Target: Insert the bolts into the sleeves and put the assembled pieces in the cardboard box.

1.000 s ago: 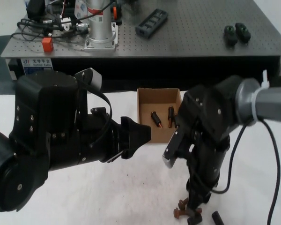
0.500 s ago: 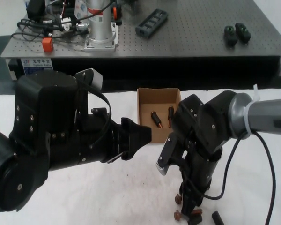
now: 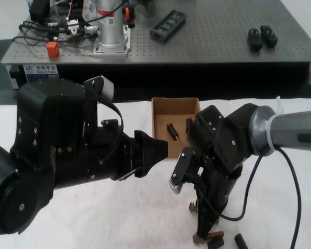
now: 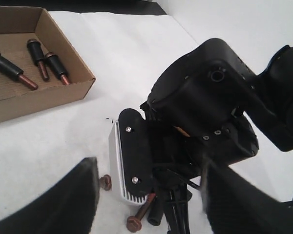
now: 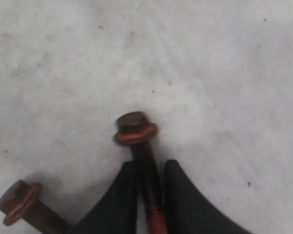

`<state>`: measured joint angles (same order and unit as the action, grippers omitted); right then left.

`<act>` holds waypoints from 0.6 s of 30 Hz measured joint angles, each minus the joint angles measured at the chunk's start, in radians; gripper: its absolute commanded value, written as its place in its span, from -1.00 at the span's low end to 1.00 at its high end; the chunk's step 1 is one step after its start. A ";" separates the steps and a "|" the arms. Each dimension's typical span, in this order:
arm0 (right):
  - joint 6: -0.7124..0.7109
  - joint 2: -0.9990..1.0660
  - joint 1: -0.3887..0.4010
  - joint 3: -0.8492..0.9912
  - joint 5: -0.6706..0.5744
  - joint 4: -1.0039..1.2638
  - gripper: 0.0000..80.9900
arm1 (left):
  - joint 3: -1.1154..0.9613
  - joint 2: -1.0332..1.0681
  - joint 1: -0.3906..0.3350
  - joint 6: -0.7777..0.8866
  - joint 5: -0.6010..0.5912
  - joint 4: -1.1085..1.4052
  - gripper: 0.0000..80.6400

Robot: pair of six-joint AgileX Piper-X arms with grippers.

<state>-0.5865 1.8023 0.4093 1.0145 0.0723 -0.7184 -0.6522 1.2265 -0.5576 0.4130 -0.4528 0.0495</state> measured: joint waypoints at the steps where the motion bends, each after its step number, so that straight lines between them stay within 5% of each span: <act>1: 0.000 0.000 0.000 0.000 0.000 0.004 -0.99 | 0.000 0.000 0.000 0.000 0.000 0.000 0.10; 6: 0.019 0.000 0.000 0.000 -0.005 0.033 -0.92 | 0.000 0.000 0.000 -0.003 0.000 -0.031 0.10; 12: 0.041 0.002 0.000 0.000 -0.015 0.056 -0.26 | 0.000 0.000 0.000 -0.030 0.000 -0.078 0.10; 14: 0.044 0.002 0.000 0.000 -0.015 0.069 -0.35 | 0.000 0.000 0.000 -0.035 0.000 -0.078 0.10; 18: 0.044 0.006 0.000 0.000 -0.022 0.075 -0.86 | 0.000 0.000 0.000 -0.035 0.000 -0.079 0.10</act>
<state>-0.5423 1.8083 0.4093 1.0145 0.0505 -0.6430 -0.6522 1.2265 -0.5576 0.3778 -0.4528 -0.0292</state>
